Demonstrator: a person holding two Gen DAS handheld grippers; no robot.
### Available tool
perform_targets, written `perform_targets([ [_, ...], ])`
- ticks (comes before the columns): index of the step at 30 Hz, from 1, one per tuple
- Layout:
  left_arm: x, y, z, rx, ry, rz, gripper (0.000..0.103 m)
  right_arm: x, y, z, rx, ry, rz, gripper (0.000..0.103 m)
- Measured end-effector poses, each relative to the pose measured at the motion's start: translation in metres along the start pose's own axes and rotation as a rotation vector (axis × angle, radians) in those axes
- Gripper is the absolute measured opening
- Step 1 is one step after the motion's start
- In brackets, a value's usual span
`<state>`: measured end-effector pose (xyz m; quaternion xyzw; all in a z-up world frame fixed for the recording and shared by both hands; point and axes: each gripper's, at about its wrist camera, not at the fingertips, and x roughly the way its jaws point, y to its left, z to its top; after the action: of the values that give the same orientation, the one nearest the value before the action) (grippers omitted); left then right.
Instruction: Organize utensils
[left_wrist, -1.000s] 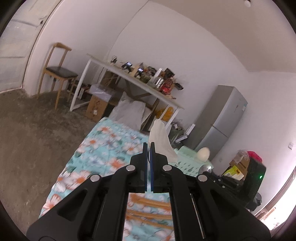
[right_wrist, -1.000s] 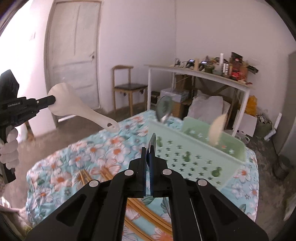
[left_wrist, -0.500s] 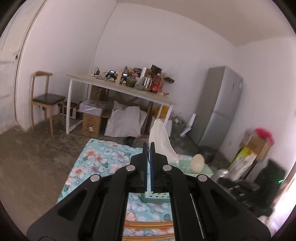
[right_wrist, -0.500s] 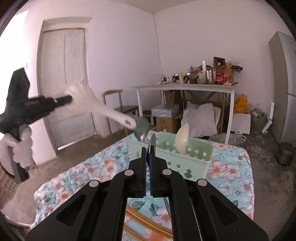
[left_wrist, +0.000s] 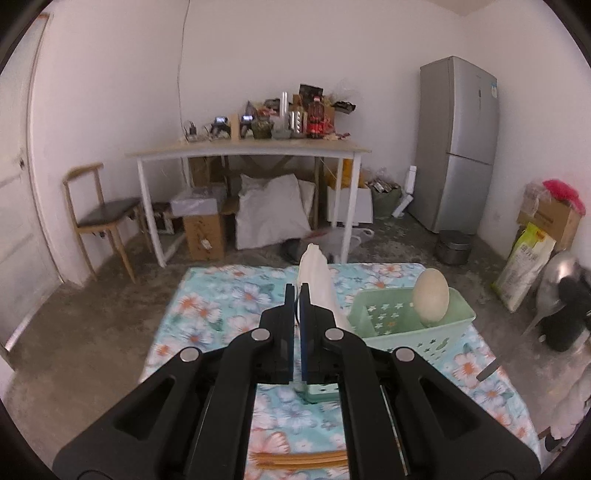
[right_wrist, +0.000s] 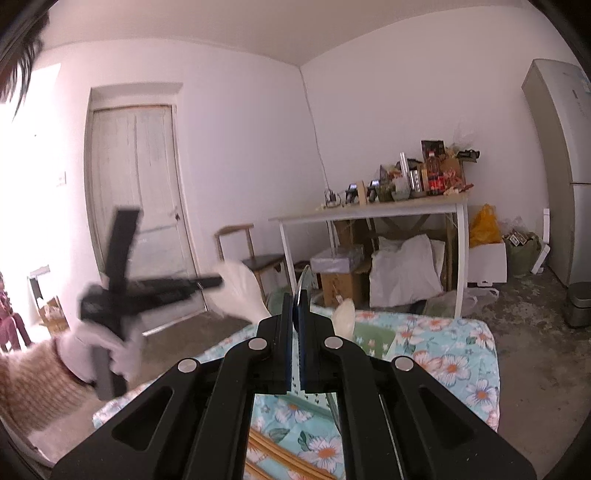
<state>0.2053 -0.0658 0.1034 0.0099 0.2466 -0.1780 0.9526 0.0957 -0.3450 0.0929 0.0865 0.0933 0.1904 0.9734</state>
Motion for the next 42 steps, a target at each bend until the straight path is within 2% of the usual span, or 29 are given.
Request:
perform_targets([
  [3, 0.008, 0.006, -0.003, -0.069, 0.011, -0.062, 0.006, -0.008, -0.006, 0.012, 0.024, -0.034, 0.017, 0.003],
  [5, 0.009, 0.010, -0.006, -0.101, 0.002, -0.080, 0.025, -0.014, -0.010, 0.020, 0.039, -0.063, 0.028, 0.003],
  [7, 0.004, 0.014, -0.008, -0.132, -0.034, -0.097, 0.029, -0.018, -0.013, 0.029, 0.047, -0.086, 0.036, 0.003],
  [10, -0.005, 0.017, -0.013, -0.157, -0.081, -0.112, 0.041, -0.021, -0.015, 0.040, 0.055, -0.114, 0.050, 0.003],
  [15, -0.016, 0.020, -0.023, -0.179, -0.118, -0.119, 0.050, -0.009, -0.016, 0.060, 0.051, -0.149, 0.065, 0.003],
  [19, -0.021, 0.026, -0.039, -0.187, -0.114, -0.121, 0.060, 0.012, -0.019, 0.063, 0.049, -0.140, 0.071, 0.003],
  [23, -0.023, 0.030, -0.060, -0.169, -0.072, -0.101, 0.069, 0.047, -0.036, 0.048, 0.074, -0.079, 0.052, 0.003],
  [28, -0.019, 0.035, -0.092, -0.147, 0.005, -0.080, 0.071, 0.091, -0.059, 0.013, 0.117, 0.067, 0.009, 0.003],
  [30, -0.017, 0.038, -0.104, -0.151, 0.035, -0.080, 0.071, 0.095, -0.059, 0.004, 0.108, 0.101, -0.023, 0.006],
  [33, -0.016, 0.042, -0.113, -0.165, 0.052, -0.083, 0.071, 0.089, -0.057, 0.000, 0.109, 0.109, -0.035, 0.007],
  [36, -0.021, 0.044, -0.117, -0.175, 0.046, -0.090, 0.071, 0.081, -0.055, 0.003, 0.115, 0.098, -0.052, 0.013],
  [42, -0.043, 0.044, -0.123, -0.148, 0.010, -0.075, 0.075, 0.051, -0.038, 0.006, 0.114, 0.068, -0.063, 0.037],
])
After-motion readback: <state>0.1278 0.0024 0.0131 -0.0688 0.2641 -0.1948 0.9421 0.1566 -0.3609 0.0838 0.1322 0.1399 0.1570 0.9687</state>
